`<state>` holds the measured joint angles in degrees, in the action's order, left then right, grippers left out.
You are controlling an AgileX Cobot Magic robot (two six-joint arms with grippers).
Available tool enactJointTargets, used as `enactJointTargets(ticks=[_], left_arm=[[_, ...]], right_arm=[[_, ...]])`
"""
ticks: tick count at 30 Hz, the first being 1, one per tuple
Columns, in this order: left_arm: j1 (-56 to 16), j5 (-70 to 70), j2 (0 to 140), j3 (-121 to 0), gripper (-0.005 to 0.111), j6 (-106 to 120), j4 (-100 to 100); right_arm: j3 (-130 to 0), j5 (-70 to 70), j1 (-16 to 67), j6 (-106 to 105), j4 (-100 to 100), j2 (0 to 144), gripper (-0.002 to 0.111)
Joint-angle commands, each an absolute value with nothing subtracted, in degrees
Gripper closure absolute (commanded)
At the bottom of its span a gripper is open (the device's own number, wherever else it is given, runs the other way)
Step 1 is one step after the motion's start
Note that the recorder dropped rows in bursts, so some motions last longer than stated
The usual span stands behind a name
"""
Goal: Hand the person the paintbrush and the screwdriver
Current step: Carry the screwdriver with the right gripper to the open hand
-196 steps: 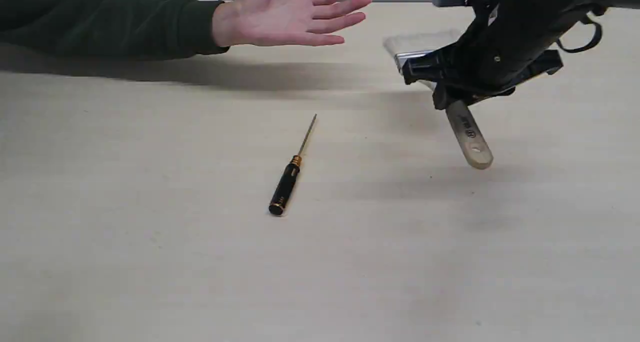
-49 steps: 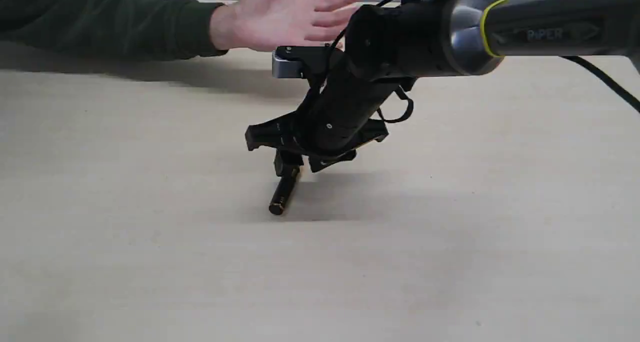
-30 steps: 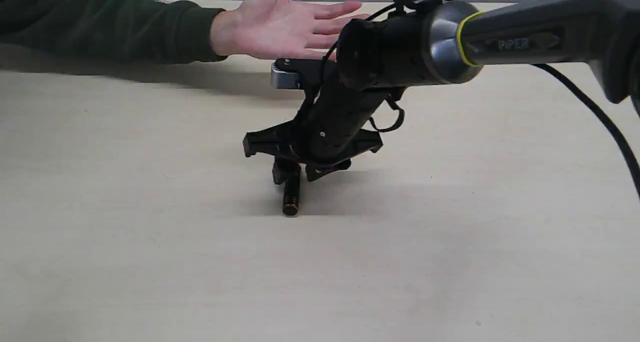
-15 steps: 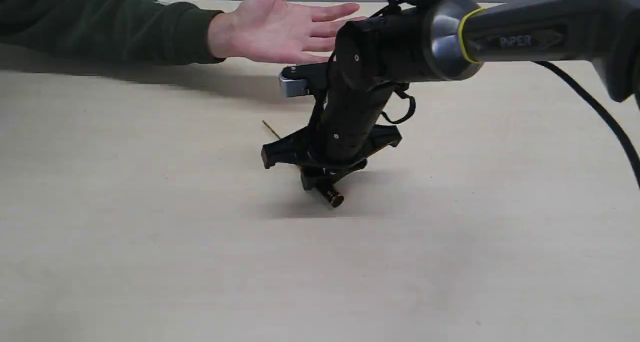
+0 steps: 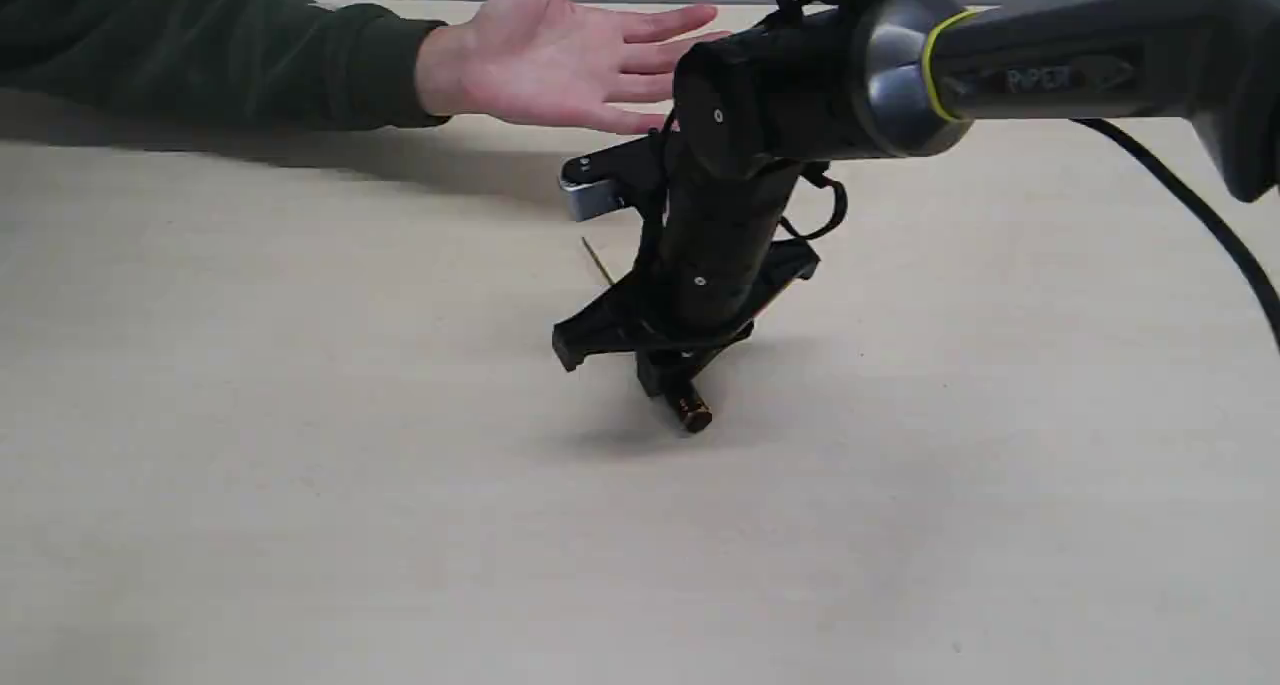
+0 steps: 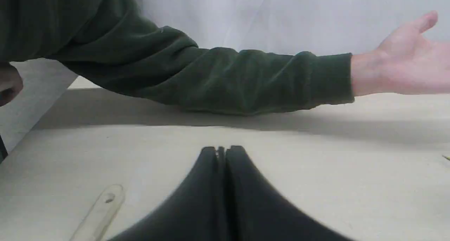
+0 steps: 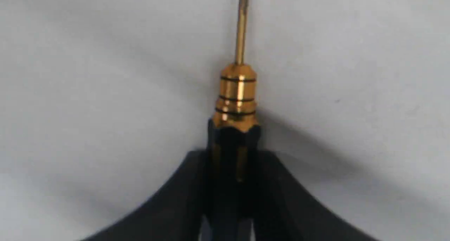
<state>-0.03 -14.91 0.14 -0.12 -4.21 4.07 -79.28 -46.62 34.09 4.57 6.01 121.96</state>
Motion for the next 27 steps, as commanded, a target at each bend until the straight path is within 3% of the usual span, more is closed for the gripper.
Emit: enactJointTargets(ticks=[1,14,27], left_arm=[[-0.4,-14.4,0.0,0.0,0.107,-4.3,3.8],[-0.4,-14.4,0.0,0.0,0.107,-4.3,3.8],[-0.4,-14.3,0.0,0.0,0.107,-4.3,4.1]], right_arm=[[-77.9,-48.3,34.3,-3.7,13.4,120.6,0.104],[-77.2,-45.0,42.2,-5.2,11.2,108.8,0.104],[-79.9,-38.7,39.7,7.6,-2.5,100.6,0.104]])
